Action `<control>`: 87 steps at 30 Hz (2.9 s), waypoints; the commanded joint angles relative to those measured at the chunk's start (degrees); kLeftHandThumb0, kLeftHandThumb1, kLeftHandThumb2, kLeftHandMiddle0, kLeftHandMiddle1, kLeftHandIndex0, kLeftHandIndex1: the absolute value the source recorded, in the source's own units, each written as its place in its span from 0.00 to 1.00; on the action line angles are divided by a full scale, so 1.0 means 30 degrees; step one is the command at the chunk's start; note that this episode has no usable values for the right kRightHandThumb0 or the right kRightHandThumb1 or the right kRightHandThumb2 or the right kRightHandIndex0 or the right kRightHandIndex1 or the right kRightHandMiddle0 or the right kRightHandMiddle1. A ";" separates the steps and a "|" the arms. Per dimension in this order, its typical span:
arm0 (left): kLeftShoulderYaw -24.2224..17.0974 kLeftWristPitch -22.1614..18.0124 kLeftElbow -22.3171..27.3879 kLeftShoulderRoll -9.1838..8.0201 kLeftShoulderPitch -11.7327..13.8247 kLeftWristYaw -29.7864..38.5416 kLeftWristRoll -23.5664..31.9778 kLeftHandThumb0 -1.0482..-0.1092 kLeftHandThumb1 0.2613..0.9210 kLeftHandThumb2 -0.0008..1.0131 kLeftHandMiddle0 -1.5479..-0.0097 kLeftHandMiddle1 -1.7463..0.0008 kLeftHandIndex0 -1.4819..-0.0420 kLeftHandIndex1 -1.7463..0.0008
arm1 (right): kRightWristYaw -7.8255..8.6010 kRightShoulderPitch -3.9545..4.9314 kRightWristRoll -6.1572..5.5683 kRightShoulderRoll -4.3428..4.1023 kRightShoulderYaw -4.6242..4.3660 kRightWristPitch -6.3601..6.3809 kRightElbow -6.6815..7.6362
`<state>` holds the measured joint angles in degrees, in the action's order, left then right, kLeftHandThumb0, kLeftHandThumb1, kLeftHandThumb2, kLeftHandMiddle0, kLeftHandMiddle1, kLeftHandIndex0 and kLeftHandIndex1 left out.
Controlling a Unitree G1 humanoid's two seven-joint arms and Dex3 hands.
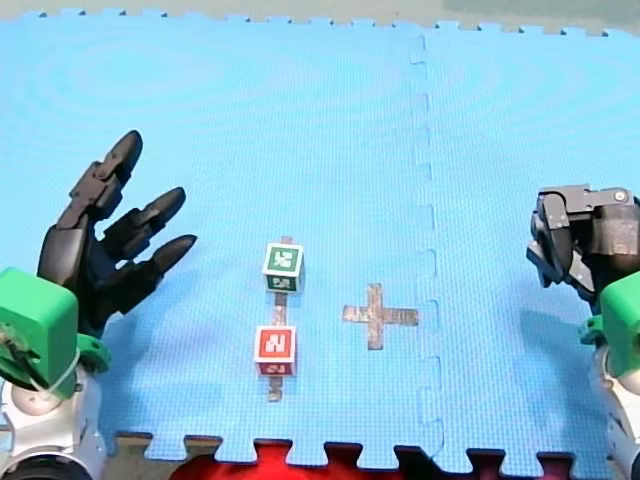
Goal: Stack cube left
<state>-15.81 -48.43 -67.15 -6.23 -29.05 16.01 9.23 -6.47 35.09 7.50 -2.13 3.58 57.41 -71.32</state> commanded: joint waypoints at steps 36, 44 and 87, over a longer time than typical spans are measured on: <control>0.6027 0.3581 0.5996 -0.5290 0.1819 0.2124 -0.6910 0.01 0.75 0.02 0.44 0.00 0.54 1.00 | -0.0348 0.0001 0.0191 0.0027 -0.0061 0.0057 0.0069; 0.7404 0.4425 0.8224 -0.5733 0.2827 0.0342 -0.8871 0.00 0.75 0.01 0.43 0.00 0.59 1.00 | -0.0227 -0.0023 0.0122 0.0007 -0.0014 0.0142 0.0061; 1.0001 0.2316 0.5209 -0.3956 0.2020 -0.7445 -1.1290 0.13 0.71 0.00 0.43 0.00 0.26 0.96 | 0.0325 0.0161 -0.0236 -0.0064 0.0174 0.0359 0.0390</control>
<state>14.29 -41.52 -52.10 -17.32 -23.18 -7.52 -25.27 -5.43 35.42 6.89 -2.11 4.01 58.14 -70.32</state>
